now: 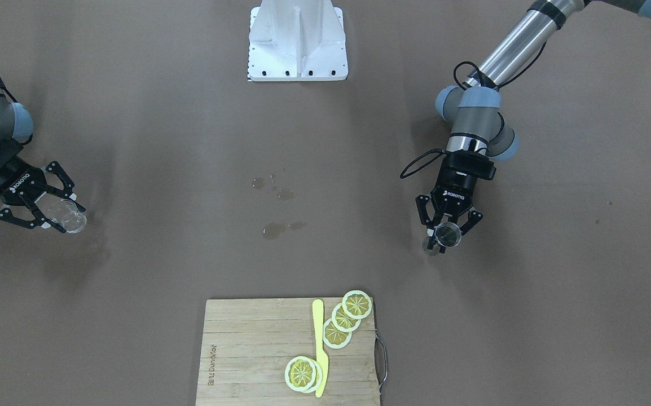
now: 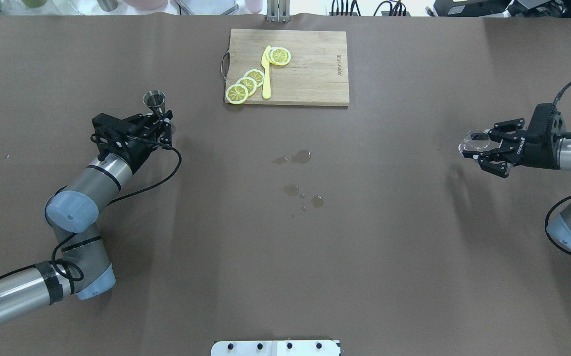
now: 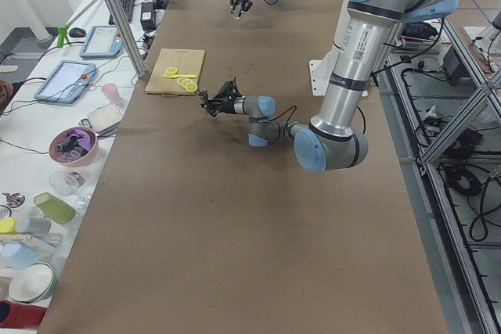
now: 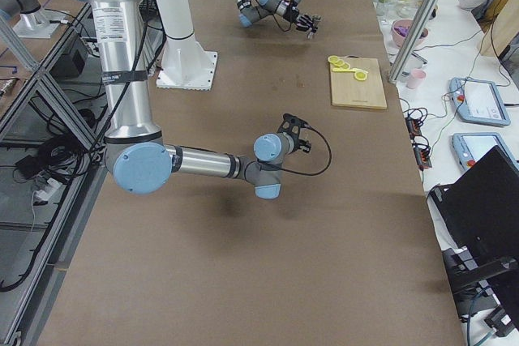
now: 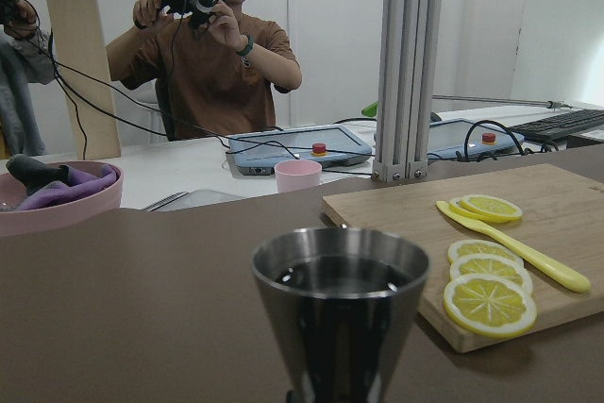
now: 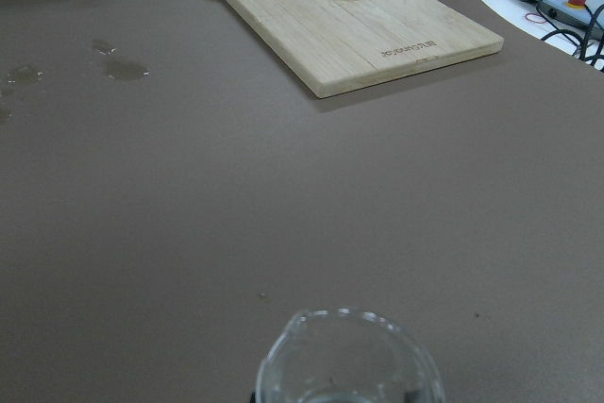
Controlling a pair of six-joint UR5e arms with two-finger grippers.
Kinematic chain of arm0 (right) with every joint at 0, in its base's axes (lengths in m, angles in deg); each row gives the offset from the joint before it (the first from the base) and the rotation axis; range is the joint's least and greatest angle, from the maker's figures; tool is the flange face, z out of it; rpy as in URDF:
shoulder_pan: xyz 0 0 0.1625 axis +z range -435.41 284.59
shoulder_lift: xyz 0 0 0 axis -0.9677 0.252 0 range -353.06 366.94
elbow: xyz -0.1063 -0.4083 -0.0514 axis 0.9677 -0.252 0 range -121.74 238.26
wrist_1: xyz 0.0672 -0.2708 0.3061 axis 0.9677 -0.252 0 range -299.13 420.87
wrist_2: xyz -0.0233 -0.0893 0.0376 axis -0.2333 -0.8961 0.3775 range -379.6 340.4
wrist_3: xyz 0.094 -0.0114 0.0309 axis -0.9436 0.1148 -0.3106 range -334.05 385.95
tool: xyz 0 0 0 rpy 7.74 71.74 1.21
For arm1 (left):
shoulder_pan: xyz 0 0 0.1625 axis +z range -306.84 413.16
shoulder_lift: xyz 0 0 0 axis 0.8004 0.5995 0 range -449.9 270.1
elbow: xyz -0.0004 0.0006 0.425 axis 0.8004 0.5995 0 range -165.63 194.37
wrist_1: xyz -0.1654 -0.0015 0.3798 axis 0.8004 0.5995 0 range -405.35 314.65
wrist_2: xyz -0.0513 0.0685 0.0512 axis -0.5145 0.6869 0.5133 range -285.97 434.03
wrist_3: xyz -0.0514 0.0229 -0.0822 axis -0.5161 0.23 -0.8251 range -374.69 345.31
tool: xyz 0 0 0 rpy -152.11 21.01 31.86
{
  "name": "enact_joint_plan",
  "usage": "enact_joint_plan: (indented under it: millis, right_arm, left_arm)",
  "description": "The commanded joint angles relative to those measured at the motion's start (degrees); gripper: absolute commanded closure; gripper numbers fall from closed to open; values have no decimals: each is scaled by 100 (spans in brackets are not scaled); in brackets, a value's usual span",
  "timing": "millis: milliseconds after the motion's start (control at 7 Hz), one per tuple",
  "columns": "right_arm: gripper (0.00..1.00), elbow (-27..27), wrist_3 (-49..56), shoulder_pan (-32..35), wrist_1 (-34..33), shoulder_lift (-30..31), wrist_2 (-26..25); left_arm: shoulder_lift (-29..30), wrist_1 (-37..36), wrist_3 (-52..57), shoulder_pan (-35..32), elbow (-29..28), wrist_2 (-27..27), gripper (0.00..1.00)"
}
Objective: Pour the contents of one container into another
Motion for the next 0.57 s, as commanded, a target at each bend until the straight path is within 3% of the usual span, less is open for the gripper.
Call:
enact_joint_plan:
  millis: [0,429]
  right_arm:
    - [100,-236,0,-183,348,-4,-293]
    - [100,-421,0,-280,805,5,-707]
  left_arm:
    - [3,-29,11,26,-4,3,100]
    - [12,-64,28,70,-22,3,100]
